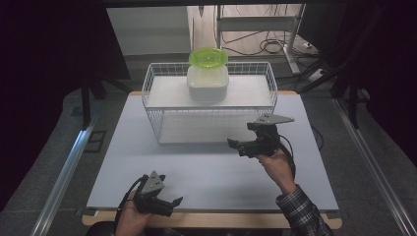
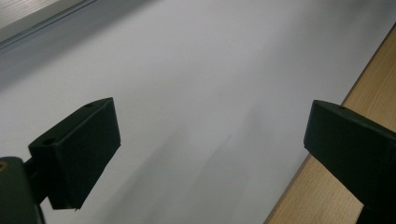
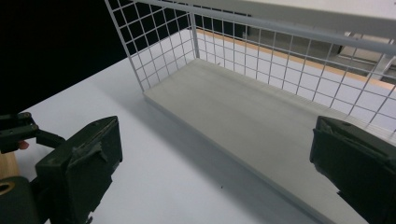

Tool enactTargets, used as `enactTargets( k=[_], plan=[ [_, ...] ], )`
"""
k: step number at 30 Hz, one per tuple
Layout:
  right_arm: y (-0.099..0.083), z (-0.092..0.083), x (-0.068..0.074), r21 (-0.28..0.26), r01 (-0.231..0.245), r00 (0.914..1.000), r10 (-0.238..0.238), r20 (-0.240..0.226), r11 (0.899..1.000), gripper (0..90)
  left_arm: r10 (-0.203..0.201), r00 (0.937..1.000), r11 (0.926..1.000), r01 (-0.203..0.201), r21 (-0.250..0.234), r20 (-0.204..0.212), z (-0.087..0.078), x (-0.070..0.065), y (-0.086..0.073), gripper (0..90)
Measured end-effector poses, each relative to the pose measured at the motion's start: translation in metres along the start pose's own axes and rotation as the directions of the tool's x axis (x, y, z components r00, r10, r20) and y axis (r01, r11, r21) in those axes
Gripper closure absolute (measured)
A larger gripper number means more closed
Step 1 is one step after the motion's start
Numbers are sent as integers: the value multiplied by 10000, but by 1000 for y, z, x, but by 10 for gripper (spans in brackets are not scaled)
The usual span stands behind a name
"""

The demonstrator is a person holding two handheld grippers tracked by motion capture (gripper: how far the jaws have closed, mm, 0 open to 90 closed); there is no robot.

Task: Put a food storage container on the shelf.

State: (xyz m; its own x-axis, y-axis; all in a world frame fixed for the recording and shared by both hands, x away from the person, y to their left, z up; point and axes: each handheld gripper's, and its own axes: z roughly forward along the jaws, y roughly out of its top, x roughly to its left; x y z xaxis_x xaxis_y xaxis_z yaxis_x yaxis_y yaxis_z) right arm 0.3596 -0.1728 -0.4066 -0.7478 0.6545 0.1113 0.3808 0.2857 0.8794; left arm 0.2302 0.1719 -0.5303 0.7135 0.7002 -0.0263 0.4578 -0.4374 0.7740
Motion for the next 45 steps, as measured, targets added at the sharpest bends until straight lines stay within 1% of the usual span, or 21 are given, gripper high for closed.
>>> enactTargets(
  k=[6, 10, 13, 18, 27, 29, 36, 40, 45],
  plan=[
    [-9, -5, 2, 132, 17, 10000, -17, 1, 9999, 26, 28, 10000, 10000, -28, 1, -23, 0, 0, 0, 33],
    [-16, -7, 3, 172, 104, 9999, -104, 31, 9998, 23, 21, 10000, 10000, -21, -2, -33, 0, 0, 0, 32],
    [-22, -7, 4, 363, 185, 9998, -187, 41, 9992, 17, 21, 10000, 10000, -21, -9, -31, 0, 0, 0, 32],
    [-30, -9, 7, 508, 356, 9993, -363, 120, 9981, 10, 8, 10000, 10000, -8, -31, -39, 0, 0, 0, 32],
    [-44, -21, 15, 574, 601, 9978, -617, 259, 9965, 10, -1, 10000, 10000, 1, -10, -42, 1, 0, 0, 32],
    [-48, -23, 15, 604, 598, 9978, -615, 265, 9964, 10, -4, 10000, 10000, 4, -9, -36, 1, 0, 0, 32],
    [-65, -29, 12, 786, 537, 9969, -580, 535, 9955, 11, 26, 10000, 10000, -26, 16, -40, 1, 0, 0, 31],
    [-73, -31, 10, 806, 508, 9964, -560, 642, 9955, 13, 8, 10000, 10000, -8, 15, -32, 1, 0, 0, 31],
    [-84, -33, 9, 970, 488, 9955, -564, 762, 9941, 12, 11, 10000, 10000, -11, 14, -24, 1, 0, 0, 31]
  ],
)
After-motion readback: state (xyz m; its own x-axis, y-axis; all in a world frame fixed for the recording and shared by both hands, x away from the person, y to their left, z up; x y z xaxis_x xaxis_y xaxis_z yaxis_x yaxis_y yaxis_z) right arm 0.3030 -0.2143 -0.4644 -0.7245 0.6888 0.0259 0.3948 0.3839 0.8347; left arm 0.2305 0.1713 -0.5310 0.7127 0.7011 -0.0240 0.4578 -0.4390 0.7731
